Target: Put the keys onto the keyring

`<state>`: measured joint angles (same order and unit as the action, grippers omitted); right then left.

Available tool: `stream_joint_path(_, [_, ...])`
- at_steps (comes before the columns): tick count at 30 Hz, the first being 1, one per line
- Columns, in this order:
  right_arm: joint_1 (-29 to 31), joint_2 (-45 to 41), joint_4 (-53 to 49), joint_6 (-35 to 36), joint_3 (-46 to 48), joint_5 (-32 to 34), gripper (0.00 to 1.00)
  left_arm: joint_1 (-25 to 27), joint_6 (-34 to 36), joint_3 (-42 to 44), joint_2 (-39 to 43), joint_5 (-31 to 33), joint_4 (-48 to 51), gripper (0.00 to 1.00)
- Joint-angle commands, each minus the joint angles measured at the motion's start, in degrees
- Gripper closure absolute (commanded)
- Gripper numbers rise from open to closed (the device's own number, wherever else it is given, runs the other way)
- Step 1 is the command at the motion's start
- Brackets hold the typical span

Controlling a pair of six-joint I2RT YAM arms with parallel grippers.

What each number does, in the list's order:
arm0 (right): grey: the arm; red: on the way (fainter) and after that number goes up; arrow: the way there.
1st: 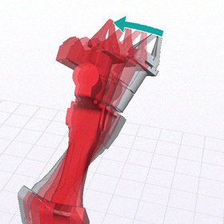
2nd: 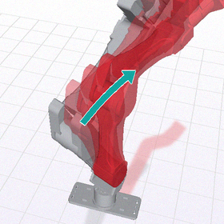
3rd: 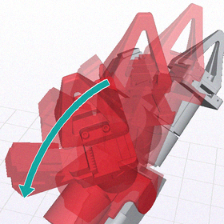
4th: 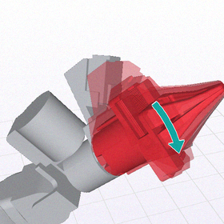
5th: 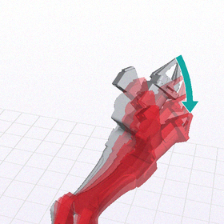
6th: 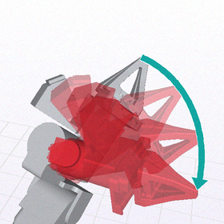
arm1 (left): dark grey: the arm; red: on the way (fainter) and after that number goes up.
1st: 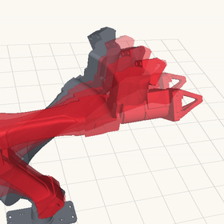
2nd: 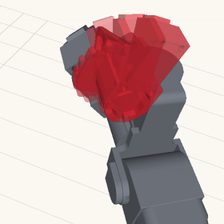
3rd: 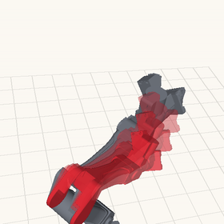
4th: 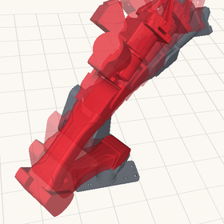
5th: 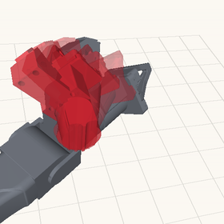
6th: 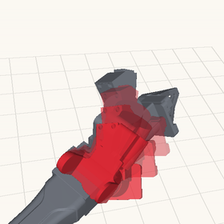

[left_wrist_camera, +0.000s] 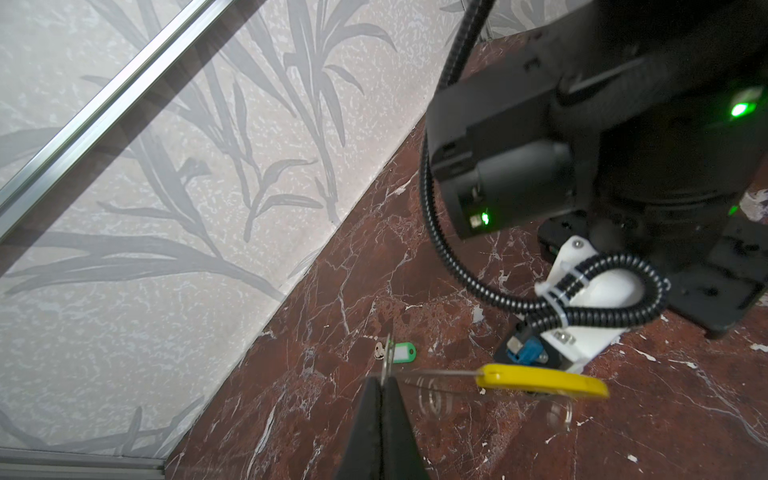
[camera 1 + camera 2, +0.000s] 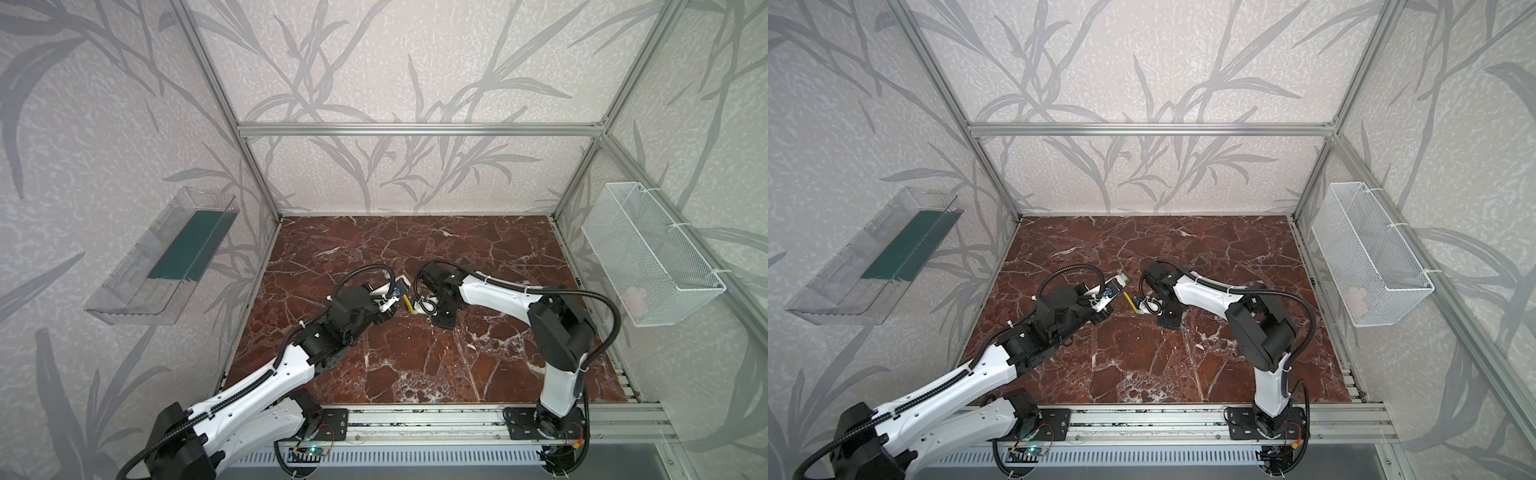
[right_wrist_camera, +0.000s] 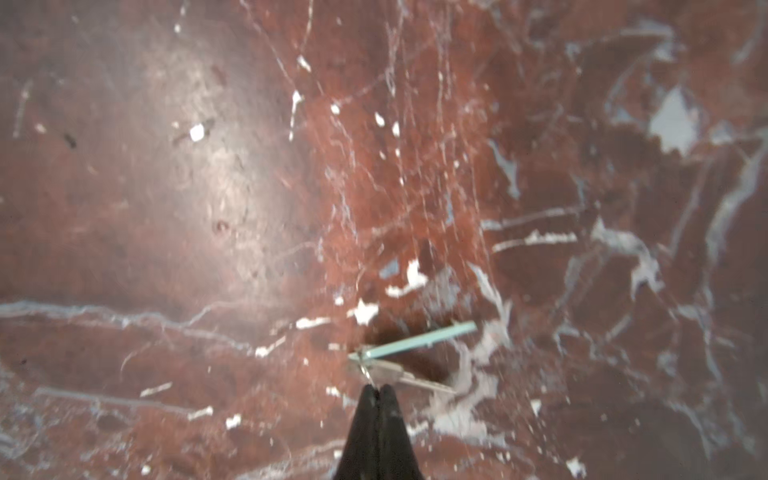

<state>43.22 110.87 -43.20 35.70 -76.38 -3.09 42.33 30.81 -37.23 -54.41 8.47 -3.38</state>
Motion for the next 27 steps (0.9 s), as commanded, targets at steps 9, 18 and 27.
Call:
stream_joint_path(9, [0.56, 3.47, 5.44, 1.07, -1.47, -5.11, 0.87, -1.28, -1.02, 0.14, 0.1, 1.67, -0.41, 1.0])
stream_joint_path(18, [-6.0, -5.72, 15.22, 12.51, 10.39, -15.89, 0.67, -3.09, 0.48, -0.25, 1.02, 0.65, 0.87, 1.0])
stream_joint_path(27, [-11.38, -8.5, 19.47, 26.39, 13.66, -27.53, 0.66, -3.61, 0.45, -0.3, 1.28, -0.21, 1.59, 1.0])
